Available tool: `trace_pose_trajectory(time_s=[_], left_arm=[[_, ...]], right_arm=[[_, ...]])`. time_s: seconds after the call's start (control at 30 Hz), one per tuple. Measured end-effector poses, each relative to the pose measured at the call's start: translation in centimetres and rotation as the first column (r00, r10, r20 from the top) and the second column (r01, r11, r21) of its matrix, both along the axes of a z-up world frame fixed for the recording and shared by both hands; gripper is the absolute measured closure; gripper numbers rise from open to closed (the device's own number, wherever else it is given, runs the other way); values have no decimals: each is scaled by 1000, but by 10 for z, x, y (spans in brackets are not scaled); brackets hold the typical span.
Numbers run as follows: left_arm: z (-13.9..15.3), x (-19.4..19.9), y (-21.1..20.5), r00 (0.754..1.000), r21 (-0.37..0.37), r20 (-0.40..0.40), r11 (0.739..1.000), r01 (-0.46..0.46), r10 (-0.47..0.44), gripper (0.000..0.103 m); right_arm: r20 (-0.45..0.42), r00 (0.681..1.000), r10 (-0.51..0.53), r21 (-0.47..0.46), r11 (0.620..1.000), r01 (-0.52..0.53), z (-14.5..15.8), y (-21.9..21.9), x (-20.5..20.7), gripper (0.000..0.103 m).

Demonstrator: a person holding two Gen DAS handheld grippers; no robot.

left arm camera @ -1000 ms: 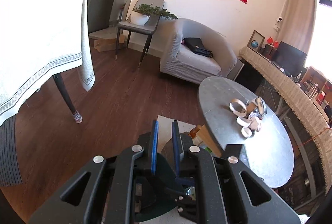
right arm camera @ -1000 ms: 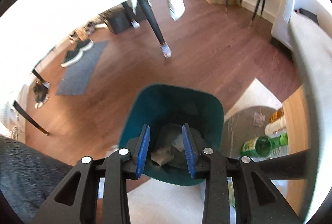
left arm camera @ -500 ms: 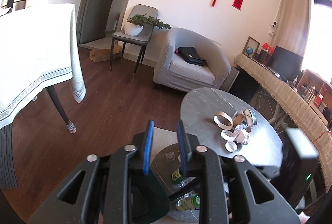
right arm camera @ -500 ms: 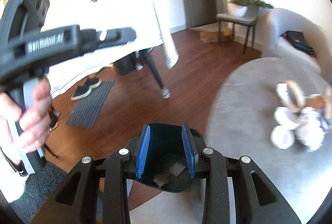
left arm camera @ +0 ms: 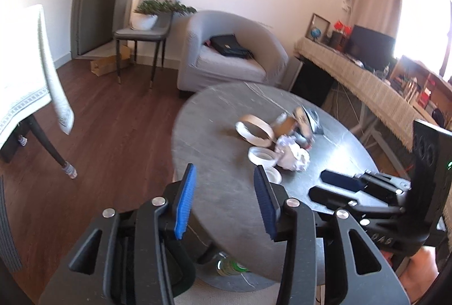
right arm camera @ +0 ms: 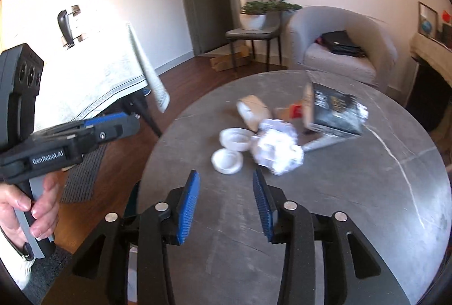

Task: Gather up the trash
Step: 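Move both tools back over the table, then grasp the white bottle cap with the left gripper while the right gripper grasps crumpled paper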

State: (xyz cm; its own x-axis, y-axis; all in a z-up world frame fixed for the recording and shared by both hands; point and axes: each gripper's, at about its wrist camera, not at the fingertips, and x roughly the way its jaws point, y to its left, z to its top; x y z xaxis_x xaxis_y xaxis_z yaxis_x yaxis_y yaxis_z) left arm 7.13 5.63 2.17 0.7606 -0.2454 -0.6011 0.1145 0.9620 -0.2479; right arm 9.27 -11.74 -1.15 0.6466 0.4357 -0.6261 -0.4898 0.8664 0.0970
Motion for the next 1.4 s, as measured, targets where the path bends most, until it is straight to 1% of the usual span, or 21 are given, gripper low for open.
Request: trace_pose_trajectory(time_s=[0.07, 0.2, 0.33, 0.4, 0.5, 0.57, 0.77, 0.83, 0.9, 0.93, 1.07, 1.1, 1.2, 1.4], left_arm=[[-8, 9, -15, 1000, 17, -25, 1000, 19, -18, 55], [-21, 20, -41, 998, 71, -58, 997, 41, -37, 55], [-29, 30, -57, 997, 98, -71, 994, 45, -38, 54], [-33, 34, -64, 997, 125, -68, 991, 38, -29, 54], [-39, 40, -69, 996, 119, -79, 992, 43, -33, 54], [-42, 44, -74, 996, 122, -86, 992, 45, -35, 54], [-50, 55, -84, 994, 138, -107, 990, 36, -21, 55], [-51, 57, -83, 994, 142, -112, 989, 27, -11, 62], [-52, 59, -81, 993, 140, -114, 990, 24, -8, 65], [-52, 59, -80, 993, 141, -115, 990, 20, -4, 70], [-51, 59, -76, 993, 134, -119, 990, 35, -19, 71], [-50, 58, -74, 992, 127, -121, 991, 44, -28, 71], [-49, 54, -74, 991, 112, -125, 992, 66, -52, 71], [-42, 43, -66, 990, 98, -102, 990, 104, -93, 71]], right_arm=[[-6, 1000, -25, 10, 1000, 25, -3, -17, -1, 61], [-15, 998, -62, 20, 998, 62, -7, -43, -3, 57], [-27, 996, -80, 25, 996, 81, -11, -59, -4, 56], [-34, 996, -87, 35, 995, 88, -12, -66, -3, 52], [-33, 995, -92, 41, 995, 93, -10, -69, -6, 49], [-39, 995, -93, 40, 995, 94, -12, -75, -4, 49], [-55, 995, -82, 47, 995, 85, -15, -73, 3, 48], [-56, 996, -74, 52, 996, 77, -16, -70, 5, 48], [-62, 996, -67, 60, 996, 71, -17, -67, 8, 48], [-63, 996, -65, 61, 996, 69, -17, -64, 10, 48], [-73, 995, -61, 75, 995, 67, -17, -59, 15, 48], [-78, 995, -60, 80, 995, 66, -18, -57, 17, 46], [-94, 994, -56, 86, 994, 65, -20, -50, 21, 43], [-100, 993, -57, 96, 993, 67, -19, -36, 29, 43]])
